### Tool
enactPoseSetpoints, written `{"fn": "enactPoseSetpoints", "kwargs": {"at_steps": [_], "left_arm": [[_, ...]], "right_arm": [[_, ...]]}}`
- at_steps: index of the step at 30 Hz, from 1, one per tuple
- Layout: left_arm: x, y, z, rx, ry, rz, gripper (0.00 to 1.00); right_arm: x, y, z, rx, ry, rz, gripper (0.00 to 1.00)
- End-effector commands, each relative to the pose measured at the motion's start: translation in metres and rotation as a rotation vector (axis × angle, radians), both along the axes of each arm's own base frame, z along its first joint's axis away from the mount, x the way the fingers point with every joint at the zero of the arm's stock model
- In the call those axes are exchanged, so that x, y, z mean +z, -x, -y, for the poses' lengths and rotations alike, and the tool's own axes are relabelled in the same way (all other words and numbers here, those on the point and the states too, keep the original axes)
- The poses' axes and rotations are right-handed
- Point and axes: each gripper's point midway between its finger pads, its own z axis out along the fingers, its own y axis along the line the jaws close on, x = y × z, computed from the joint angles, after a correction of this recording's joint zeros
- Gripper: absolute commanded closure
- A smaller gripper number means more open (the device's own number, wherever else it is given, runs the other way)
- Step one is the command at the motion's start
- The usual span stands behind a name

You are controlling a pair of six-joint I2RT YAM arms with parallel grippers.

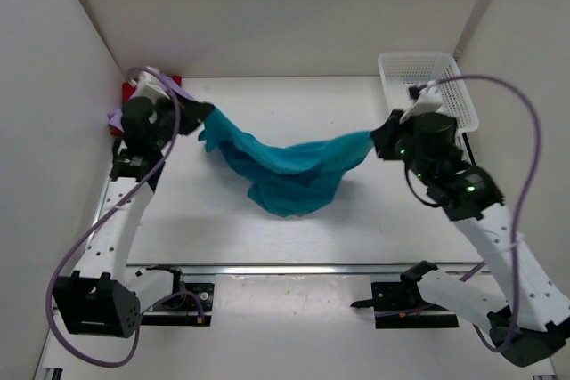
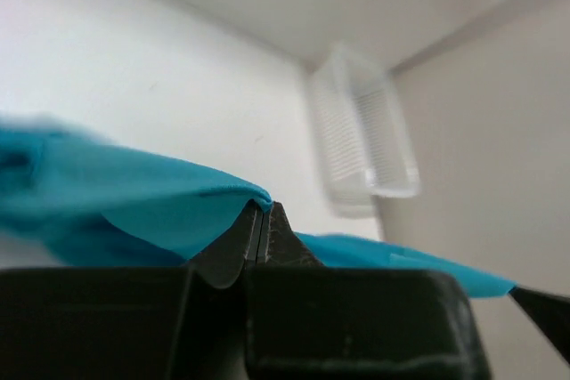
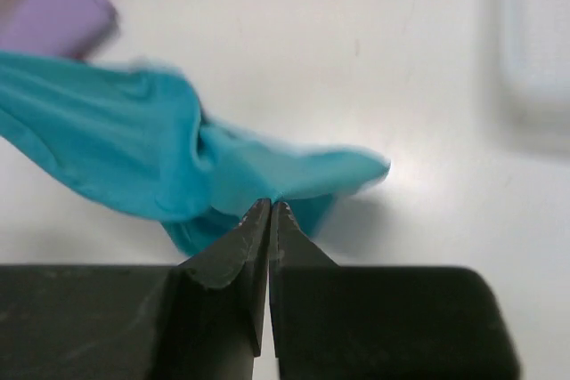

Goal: Fold and stack the t-shirts
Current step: Flatten out the tshirt

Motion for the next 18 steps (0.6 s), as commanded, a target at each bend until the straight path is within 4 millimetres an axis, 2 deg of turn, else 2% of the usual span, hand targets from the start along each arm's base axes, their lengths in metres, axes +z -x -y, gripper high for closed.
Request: {"fn": "enactPoseSetpoints", "kwargs": {"at_steps": [1,2,4,5,6,7,8,9,10,11,12,13,14,15,17,18], "left_arm": [[0.100,0.021,-0.020,-0.053,0.041,0.182,1.00],[0.118,0.023,-0.025,-0.051,0.071,0.218,1.00],[0.172,0.035,-0.051,-0.004,0.083,0.326,1.00],[0.181,0.033,-0.063,0.029,0.093,0.331,1.00],[0.196,0.039,-0.065,0.023,0.088,0.354,1.00],[0.206,0.040,-0.068,0.041,0.082,0.371,1.00],[0.207,0.039,-0.069,0.047,0.074,0.368,1.00],[0.207,0.036,-0.069,0.055,0.069,0.361,1.00],[0.204,0.032,-0.070,0.066,0.076,0.357,1.00],[0.189,0.023,-0.073,0.075,0.087,0.327,1.00],[0.189,0.022,-0.075,0.085,0.092,0.331,1.00],[0.169,0.013,-0.077,0.090,0.098,0.289,1.00],[0.152,0.004,-0.080,0.116,0.088,0.257,1.00],[0.143,0.002,-0.079,0.118,0.077,0.241,1.00],[0.101,-0.015,-0.080,0.152,0.061,0.162,1.00],[0.092,-0.020,-0.079,0.154,0.071,0.146,1.00]], "right_arm": [[0.112,0.011,0.034,-0.090,0.078,0.188,1.00],[0.133,0.015,0.037,-0.087,0.089,0.228,1.00],[0.198,0.011,0.033,-0.064,0.087,0.320,1.00],[0.214,0.011,0.037,-0.067,0.103,0.353,1.00],[0.239,0.006,0.040,-0.077,0.109,0.390,1.00],[0.256,-0.002,0.034,-0.055,0.100,0.414,1.00],[0.266,-0.007,0.037,-0.063,0.102,0.436,1.00],[0.272,-0.021,0.037,-0.059,0.102,0.448,1.00],[0.276,-0.029,0.026,-0.002,0.076,0.467,1.00],[0.271,-0.044,0.027,0.027,0.059,0.458,1.00],[0.266,-0.059,0.039,0.006,0.040,0.442,1.00],[0.257,-0.071,0.031,0.067,0.009,0.421,1.00],[0.240,-0.090,0.034,0.067,0.013,0.387,1.00],[0.232,-0.100,0.033,0.067,0.019,0.369,1.00],[0.199,-0.134,0.032,0.104,0.027,0.291,1.00],[0.190,-0.145,0.032,0.103,0.041,0.270,1.00]]}}
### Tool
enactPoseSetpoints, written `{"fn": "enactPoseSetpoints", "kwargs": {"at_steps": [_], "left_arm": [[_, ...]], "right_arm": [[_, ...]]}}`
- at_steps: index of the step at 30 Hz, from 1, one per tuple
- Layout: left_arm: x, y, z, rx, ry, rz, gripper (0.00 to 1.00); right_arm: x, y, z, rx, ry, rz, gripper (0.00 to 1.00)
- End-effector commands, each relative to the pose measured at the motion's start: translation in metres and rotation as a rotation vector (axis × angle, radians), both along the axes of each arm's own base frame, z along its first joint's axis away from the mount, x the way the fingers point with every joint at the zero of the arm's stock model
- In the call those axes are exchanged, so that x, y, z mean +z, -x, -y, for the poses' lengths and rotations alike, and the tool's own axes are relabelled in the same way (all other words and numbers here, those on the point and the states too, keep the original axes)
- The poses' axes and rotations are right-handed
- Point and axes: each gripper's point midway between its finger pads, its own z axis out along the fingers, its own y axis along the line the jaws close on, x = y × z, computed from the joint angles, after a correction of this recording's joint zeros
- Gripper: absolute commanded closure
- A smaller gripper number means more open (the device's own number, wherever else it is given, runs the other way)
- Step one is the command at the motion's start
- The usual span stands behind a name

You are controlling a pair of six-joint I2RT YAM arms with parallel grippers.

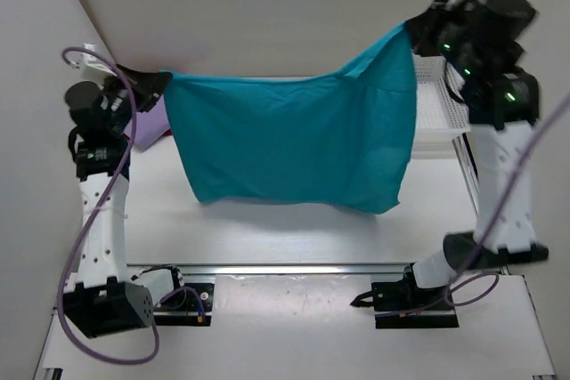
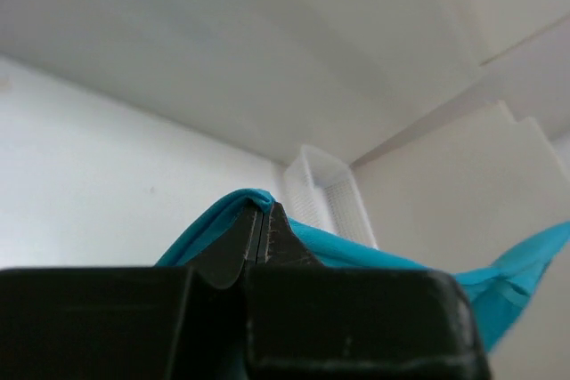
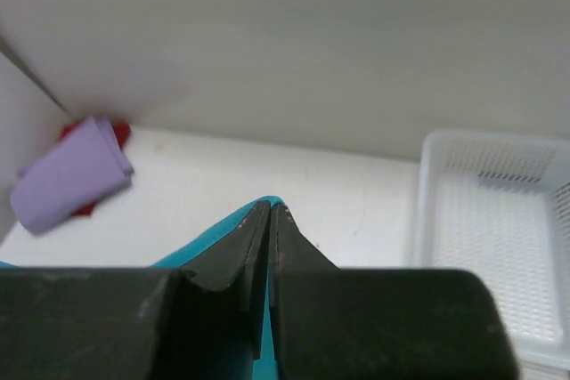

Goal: Fold and stack the t-shirts
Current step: Flatten out the tshirt

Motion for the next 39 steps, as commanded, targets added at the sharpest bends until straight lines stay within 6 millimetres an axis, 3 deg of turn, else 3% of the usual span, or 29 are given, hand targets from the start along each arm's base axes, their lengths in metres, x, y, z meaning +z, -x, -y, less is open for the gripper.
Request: {"fn": "enactPoseSetpoints", "kwargs": {"at_steps": [1,4,6,7,9,10,11,12,13,14,15,16,18,21,23,24,27,30,32,34,35,37,38,39], "left_arm": [[-0.078,-0.031,-0.001,0.040,0.007,-0.177,1.00],[-0.118,-0.059,0.009,0.045,-0.009,-0.246,1.00],[-0.137,-0.088,0.015,0.044,-0.013,-0.297,1.00],[-0.139,-0.095,0.019,0.032,-0.010,-0.308,1.00],[-0.122,-0.126,0.026,0.029,-0.024,-0.288,1.00],[-0.116,-0.132,0.028,0.021,-0.033,-0.290,1.00],[-0.091,-0.144,0.028,0.023,-0.029,-0.248,1.00],[-0.065,-0.150,0.024,0.022,-0.022,-0.199,1.00],[-0.054,-0.153,0.017,0.029,0.000,-0.180,1.00],[-0.027,-0.157,0.011,0.030,0.028,-0.125,1.00],[-0.007,-0.158,0.006,0.037,0.038,-0.082,1.00],[0.008,-0.158,0.001,0.040,0.052,-0.051,1.00],[0.029,-0.154,-0.005,0.055,0.058,-0.003,1.00],[0.044,-0.144,-0.015,0.074,0.061,0.043,1.00],[0.032,-0.141,-0.022,0.097,0.058,0.025,1.00],[0.034,-0.136,-0.024,0.102,0.063,0.032,1.00],[0.010,-0.126,-0.032,0.127,0.063,-0.002,1.00],[-0.019,-0.112,-0.036,0.156,0.036,-0.042,1.00],[-0.050,-0.094,-0.042,0.210,0.015,-0.091,1.00],[-0.101,-0.073,-0.047,0.273,-0.013,-0.160,1.00],[-0.110,-0.067,-0.046,0.282,-0.017,-0.166,1.00],[-0.167,-0.038,-0.043,0.315,-0.037,-0.255,1.00],[-0.181,-0.031,-0.042,0.318,-0.049,-0.278,1.00],[-0.209,-0.015,-0.037,0.308,-0.051,-0.324,1.00]], "right_arm": [[-0.069,-0.065,-0.013,0.104,0.036,-0.169,1.00],[-0.103,-0.112,-0.014,0.122,0.066,-0.228,1.00],[-0.109,-0.148,-0.005,0.080,0.071,-0.224,1.00],[-0.112,-0.155,-0.004,0.082,0.056,-0.221,1.00],[-0.097,-0.178,-0.002,0.080,-0.024,-0.139,1.00],[-0.086,-0.181,0.002,0.073,-0.048,-0.105,0.99],[-0.063,-0.186,0.005,0.071,-0.080,-0.023,1.00],[-0.037,-0.185,0.005,0.069,-0.097,0.064,1.00],[-0.004,-0.177,0.010,0.058,-0.102,0.170,1.00],[0.005,-0.173,0.011,0.058,-0.108,0.197,1.00],[0.030,-0.160,0.017,0.047,-0.109,0.270,1.00],[0.055,-0.145,0.022,0.038,-0.110,0.340,1.00],[0.079,-0.124,0.019,0.055,-0.106,0.403,1.00],[0.079,-0.110,0.027,0.042,-0.073,0.378,1.00],[0.068,-0.104,0.031,0.016,-0.053,0.337,1.00],[0.054,-0.109,0.031,0.016,-0.052,0.295,1.00],[0.009,-0.109,0.035,0.006,-0.048,0.150,1.00],[-0.053,-0.100,0.030,-0.061,0.018,0.024,1.00],[-0.109,-0.079,0.027,-0.097,0.024,-0.054,1.00],[-0.179,-0.054,0.034,-0.156,0.031,-0.147,1.00],[-0.201,-0.045,0.028,-0.148,0.011,-0.191,1.00],[-0.277,-0.014,0.034,-0.202,-0.017,-0.314,1.00],[-0.293,-0.003,0.031,-0.199,-0.050,-0.353,1.00],[-0.326,0.016,0.028,-0.192,-0.072,-0.407,1.00]]}}
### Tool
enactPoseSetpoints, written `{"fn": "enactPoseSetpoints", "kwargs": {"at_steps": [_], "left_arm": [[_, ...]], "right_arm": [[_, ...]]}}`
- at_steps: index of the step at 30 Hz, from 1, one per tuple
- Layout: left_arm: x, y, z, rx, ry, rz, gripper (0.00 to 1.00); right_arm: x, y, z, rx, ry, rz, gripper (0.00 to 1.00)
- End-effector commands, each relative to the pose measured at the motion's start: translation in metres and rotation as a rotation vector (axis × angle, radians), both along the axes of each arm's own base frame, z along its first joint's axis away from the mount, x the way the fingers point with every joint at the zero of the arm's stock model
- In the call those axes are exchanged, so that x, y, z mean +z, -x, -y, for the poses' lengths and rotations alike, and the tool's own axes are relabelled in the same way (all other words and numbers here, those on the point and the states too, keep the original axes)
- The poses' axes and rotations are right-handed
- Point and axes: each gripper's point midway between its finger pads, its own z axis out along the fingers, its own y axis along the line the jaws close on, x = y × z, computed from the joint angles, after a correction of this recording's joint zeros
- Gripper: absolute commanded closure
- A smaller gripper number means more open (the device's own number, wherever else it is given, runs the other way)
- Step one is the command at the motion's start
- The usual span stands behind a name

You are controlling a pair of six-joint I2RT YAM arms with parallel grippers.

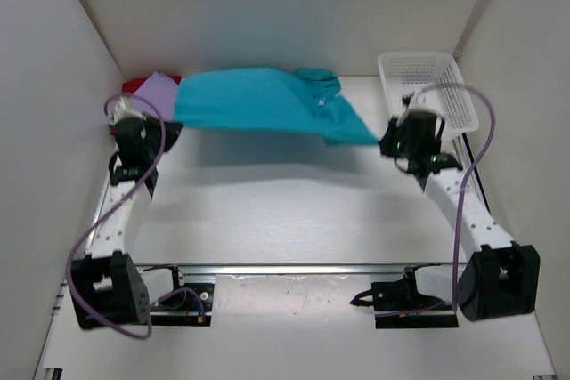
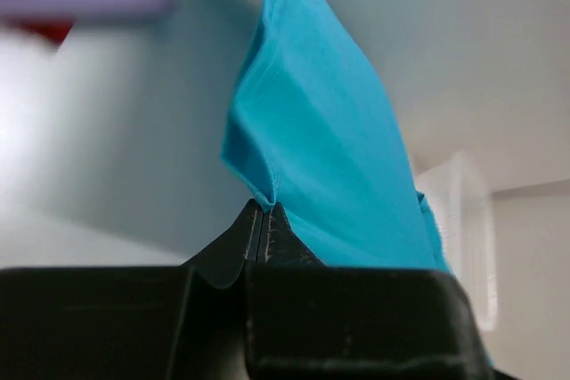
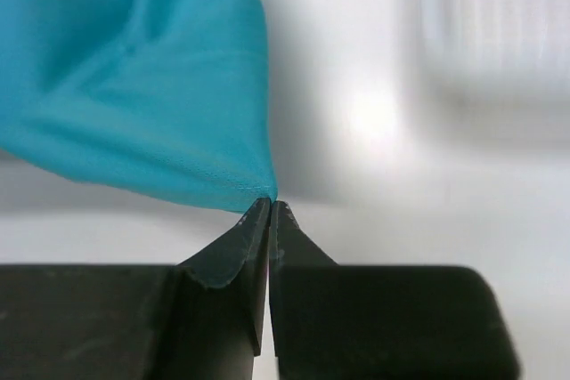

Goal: Fold and stack the t-shirts
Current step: Flatten out the tshirt, then fold the flattened tshirt in 1/3 of the way

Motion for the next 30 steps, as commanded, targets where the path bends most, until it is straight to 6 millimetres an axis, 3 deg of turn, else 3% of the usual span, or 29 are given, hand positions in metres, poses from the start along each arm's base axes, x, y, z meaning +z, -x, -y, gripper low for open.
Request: {"fn": "enactPoseSetpoints", "kwargs": {"at_steps": [1,4,7,9,13,16,20,23,26,30], "left_arm": [[-0.047,0.041,-0.006,0.061,-0.079,-0.050,1.00],[-0.104,0.076,-0.004,0.036,-0.080,-0.155,1.00],[-0.150,0.110,-0.006,0.004,-0.056,-0.278,1.00],[-0.167,0.127,-0.006,-0.013,-0.048,-0.323,1.00],[-0.171,0.146,-0.005,-0.043,-0.062,-0.353,1.00],[-0.166,0.146,-0.004,-0.057,-0.075,-0.349,1.00],[-0.156,0.131,0.005,-0.068,-0.025,-0.314,1.00],[-0.149,0.117,0.012,-0.071,-0.016,-0.298,1.00],[-0.146,0.100,0.007,-0.034,0.002,-0.292,1.00],[-0.141,0.068,-0.003,0.011,0.042,-0.289,1.00]], "right_arm": [[-0.028,0.039,0.012,-0.105,-0.046,0.032,1.00],[-0.083,0.083,0.009,-0.129,-0.106,-0.106,1.00],[-0.116,0.122,-0.001,-0.098,-0.196,-0.217,1.00],[-0.126,0.143,-0.013,-0.062,-0.250,-0.255,1.00],[-0.136,0.182,-0.041,0.008,-0.407,-0.304,1.00],[-0.133,0.194,-0.053,0.018,-0.401,-0.290,1.00],[-0.130,0.185,-0.048,0.021,-0.328,-0.278,1.00],[-0.121,0.159,-0.041,0.042,-0.349,-0.248,1.00],[-0.112,0.126,-0.026,0.012,-0.354,-0.206,0.99],[-0.090,0.079,-0.026,0.006,-0.311,-0.165,1.00]]}}
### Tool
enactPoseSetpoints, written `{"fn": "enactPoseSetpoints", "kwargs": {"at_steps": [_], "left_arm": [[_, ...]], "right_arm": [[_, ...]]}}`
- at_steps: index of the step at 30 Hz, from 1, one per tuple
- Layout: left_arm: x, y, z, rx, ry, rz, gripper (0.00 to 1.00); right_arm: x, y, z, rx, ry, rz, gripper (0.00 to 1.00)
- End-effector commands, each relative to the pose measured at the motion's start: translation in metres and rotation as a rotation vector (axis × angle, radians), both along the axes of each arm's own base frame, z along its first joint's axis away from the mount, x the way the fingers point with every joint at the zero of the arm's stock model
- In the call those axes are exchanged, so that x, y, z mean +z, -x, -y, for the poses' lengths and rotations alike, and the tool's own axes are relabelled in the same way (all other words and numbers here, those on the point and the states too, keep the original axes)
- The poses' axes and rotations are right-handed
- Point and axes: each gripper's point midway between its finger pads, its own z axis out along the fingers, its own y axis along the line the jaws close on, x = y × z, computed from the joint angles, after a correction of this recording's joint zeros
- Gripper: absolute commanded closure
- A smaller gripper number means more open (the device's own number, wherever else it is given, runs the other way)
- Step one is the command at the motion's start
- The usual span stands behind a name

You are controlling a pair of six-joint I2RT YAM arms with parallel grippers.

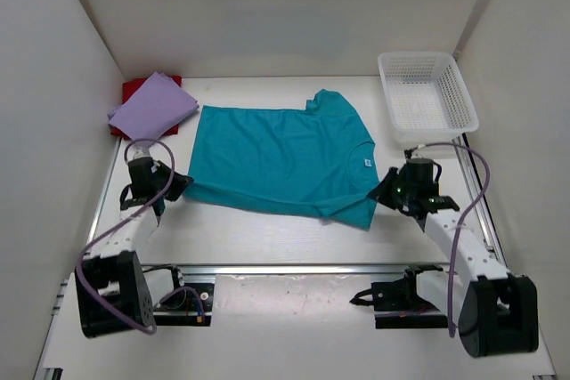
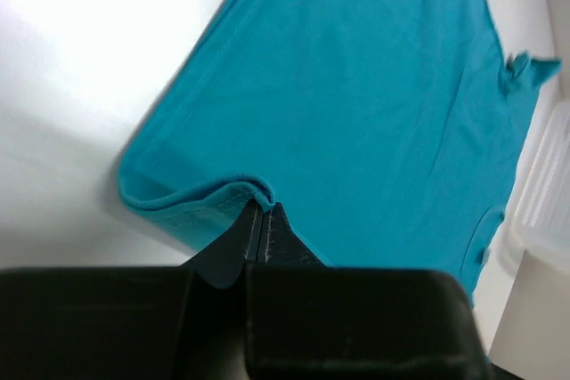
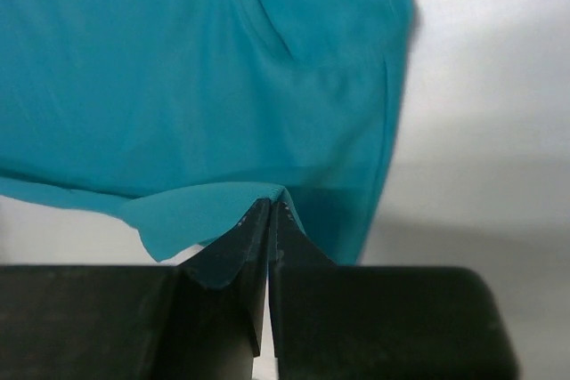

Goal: Fold and stack the t-shirts
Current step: Fold the flattened tshirt in 1/3 of the way

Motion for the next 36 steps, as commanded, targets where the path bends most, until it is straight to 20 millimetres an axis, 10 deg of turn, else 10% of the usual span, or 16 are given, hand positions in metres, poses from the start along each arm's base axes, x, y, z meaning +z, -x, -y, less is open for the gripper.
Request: {"fn": "enactPoseSetpoints", "kwargs": {"at_steps": [1,15,23,28,36], "left_arm": [[0.028,-0.042,-0.014,0.076,0.007,0.103,1.00],[0.010,-0.131,-0.022,0.088,-0.005,0.015,1.00],[-0.013,-0.124,-0.020,0.058,0.026,-0.039,0.59],[0.010,-0.095,-0.019,0.058,0.016,0.010,0.53],[-0.037,-0.036,0.002,0.042,0.187,-0.071,0.52]], "right_arm": [[0.056,-0.061,-0.008,0.057,0.019,0.225,1.00],[0.045,-0.186,-0.011,0.083,0.060,0.186,1.00],[0.055,-0.235,-0.024,0.127,0.052,0.243,0.90],[0.077,-0.212,-0.023,0.099,0.108,0.271,0.67],[0.009,-0.121,-0.010,0.100,0.027,0.144,0.70]]}}
